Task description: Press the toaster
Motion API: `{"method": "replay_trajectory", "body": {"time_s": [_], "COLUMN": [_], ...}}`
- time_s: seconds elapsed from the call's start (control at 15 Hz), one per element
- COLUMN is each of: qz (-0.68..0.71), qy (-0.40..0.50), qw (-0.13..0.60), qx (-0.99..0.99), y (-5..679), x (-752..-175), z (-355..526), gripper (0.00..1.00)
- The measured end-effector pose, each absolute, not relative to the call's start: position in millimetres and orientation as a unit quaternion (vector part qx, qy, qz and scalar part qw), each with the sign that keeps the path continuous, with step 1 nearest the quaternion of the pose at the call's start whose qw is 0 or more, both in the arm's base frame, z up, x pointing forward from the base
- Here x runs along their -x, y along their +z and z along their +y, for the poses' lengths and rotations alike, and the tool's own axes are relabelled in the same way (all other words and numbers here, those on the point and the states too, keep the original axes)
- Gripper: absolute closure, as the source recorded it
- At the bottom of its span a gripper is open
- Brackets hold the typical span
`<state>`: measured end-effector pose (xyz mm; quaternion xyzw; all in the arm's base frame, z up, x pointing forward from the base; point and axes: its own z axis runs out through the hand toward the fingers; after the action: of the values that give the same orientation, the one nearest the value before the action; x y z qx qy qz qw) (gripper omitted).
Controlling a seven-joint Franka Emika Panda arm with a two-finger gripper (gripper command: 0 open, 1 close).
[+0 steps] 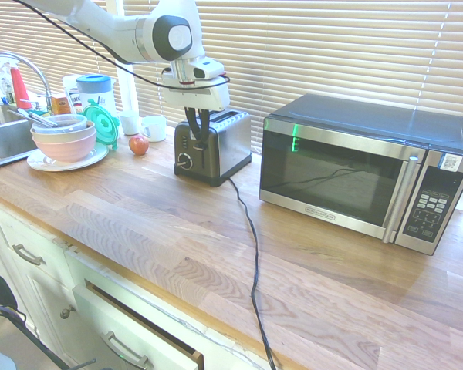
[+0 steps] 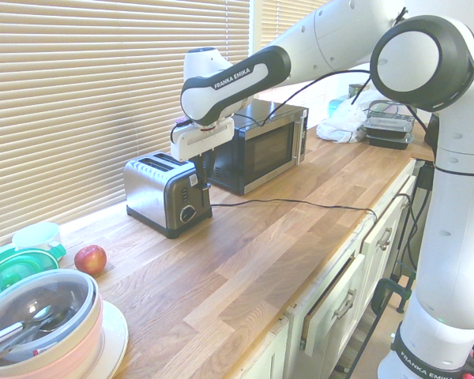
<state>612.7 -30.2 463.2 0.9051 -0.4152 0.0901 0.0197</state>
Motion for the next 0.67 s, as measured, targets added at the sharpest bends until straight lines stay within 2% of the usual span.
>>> {"method": "replay_trajectory", "body": {"time_s": [0.67], "qz": [-0.409], "qy": [0.086], "qw": [0.019], "qx": [-0.908], "y": [456.2], "x": [-613.5], "z": [-21.0], "gripper": [1.00]}}
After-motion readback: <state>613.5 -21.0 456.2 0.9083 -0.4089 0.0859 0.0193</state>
